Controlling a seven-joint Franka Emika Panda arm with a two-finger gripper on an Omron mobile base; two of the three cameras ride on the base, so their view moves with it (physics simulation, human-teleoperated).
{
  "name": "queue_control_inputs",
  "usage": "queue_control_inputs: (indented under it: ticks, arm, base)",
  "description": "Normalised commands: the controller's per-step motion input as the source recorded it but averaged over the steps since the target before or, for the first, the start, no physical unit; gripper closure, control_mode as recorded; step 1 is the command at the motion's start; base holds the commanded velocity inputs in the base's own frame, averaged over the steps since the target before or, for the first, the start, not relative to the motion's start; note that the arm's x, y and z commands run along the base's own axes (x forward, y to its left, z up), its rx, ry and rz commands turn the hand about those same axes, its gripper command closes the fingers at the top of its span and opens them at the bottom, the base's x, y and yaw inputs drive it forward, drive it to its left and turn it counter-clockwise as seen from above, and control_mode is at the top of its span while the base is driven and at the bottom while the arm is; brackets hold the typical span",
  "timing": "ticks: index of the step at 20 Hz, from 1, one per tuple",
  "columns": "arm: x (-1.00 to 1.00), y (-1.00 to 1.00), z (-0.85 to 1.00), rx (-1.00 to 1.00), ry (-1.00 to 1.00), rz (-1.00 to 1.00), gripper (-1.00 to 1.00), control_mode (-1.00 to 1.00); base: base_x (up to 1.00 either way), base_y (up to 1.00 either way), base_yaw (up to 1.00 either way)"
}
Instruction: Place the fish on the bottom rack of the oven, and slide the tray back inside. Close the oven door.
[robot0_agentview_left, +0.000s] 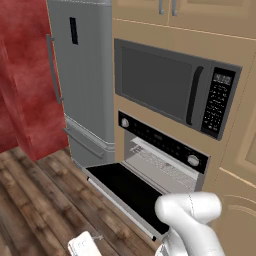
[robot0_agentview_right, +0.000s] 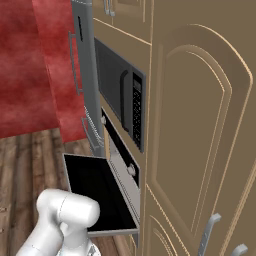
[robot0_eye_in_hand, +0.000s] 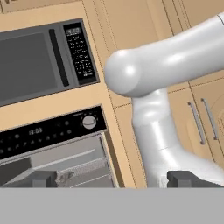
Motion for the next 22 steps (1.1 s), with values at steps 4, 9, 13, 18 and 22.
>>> queue_control_inputs:
  ticks: [4, 9, 13, 18, 22]
  arm:
    - [0.54, -0.39, -0.21, 0.02, -0.03, 0.05, -1.0, -1.0]
    - [0.75, -0.18, -0.25, 0.08, 0.04, 0.08, -1.0, -1.0]
    - [0.71, 0.04, -0.4, 0.15, 0.2, 0.17, -1.0, -1.0]
    - [0.48, 0.24, -0.72, 0.2, 0.1, 0.21, -1.0, -1.0]
    - [0.34, 0.2, -0.89, 0.16, 0.03, 0.21, -1.0, -1.0]
  base:
    - [0.0, 0.0, 0.0]
    - [0.0, 0.0, 0.0]
    - [0.0, 0.0, 0.0]
    - [0.0, 0.0, 0.0]
    - [0.0, 0.0, 0.0]
